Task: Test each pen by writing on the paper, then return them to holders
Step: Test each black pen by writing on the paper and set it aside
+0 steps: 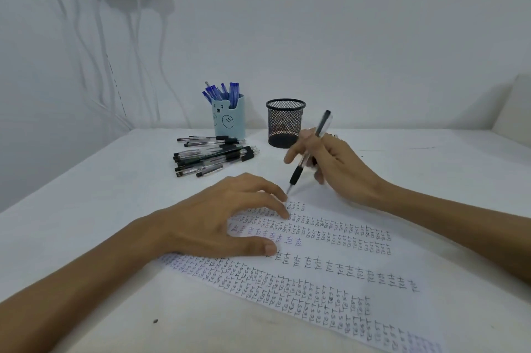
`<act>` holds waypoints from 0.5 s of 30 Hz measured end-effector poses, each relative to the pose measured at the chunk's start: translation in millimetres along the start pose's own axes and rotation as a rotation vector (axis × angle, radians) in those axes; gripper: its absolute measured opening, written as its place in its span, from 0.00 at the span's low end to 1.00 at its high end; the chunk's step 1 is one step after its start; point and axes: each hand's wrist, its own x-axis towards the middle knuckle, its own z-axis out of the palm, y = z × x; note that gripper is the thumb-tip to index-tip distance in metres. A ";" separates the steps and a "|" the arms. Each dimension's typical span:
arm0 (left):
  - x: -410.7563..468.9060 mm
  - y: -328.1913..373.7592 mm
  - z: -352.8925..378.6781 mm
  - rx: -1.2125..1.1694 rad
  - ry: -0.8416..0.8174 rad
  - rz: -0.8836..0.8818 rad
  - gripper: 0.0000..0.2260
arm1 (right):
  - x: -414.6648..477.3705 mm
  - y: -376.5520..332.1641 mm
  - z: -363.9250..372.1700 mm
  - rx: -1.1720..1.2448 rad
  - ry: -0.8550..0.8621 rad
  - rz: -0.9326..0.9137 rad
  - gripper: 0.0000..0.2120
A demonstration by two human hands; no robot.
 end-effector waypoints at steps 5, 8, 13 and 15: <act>0.5 0.7 -0.1 -0.035 -0.024 -0.026 0.20 | -8.2 5.1 -4.5 0.217 0.001 0.216 0.27; -0.2 -0.3 -3.3 -0.017 -0.041 -0.033 0.20 | -11.3 7.9 -6.5 0.188 -0.045 0.235 0.16; -2.3 -5.4 -8.1 0.004 -0.031 -0.039 0.19 | -14.3 2.9 -4.4 0.214 -0.072 0.266 0.11; -3.0 -6.2 -8.8 0.004 -0.027 -0.042 0.19 | -13.2 0.4 -1.0 0.239 -0.093 0.301 0.11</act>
